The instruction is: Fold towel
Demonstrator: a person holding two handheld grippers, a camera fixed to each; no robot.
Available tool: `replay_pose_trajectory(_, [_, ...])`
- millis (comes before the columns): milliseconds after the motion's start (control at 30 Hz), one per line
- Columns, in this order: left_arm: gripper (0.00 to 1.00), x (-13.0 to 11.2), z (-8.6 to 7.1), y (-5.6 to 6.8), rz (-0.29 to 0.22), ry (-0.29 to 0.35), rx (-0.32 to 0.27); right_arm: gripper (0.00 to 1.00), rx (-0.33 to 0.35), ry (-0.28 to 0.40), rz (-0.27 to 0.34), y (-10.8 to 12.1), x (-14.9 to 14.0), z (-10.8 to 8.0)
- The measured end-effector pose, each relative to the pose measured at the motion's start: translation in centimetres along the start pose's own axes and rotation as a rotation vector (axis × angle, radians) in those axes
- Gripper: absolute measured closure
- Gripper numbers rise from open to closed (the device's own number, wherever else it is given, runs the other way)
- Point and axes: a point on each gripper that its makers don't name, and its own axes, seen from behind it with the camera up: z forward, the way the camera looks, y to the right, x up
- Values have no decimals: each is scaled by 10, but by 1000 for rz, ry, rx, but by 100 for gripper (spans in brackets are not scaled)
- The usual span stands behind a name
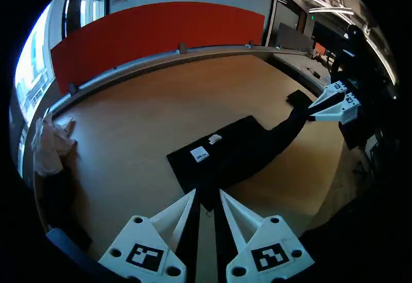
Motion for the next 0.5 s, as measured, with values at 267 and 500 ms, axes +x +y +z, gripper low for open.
replay_pose_trajectory(267, [84,7,21,-9,-3,2,14,87,-21,-15,21,18,1,19])
replay_pose_trajectory(500, [84,8,43,-18,-18,-7,25,87,-32,-37,36,34,-5,36])
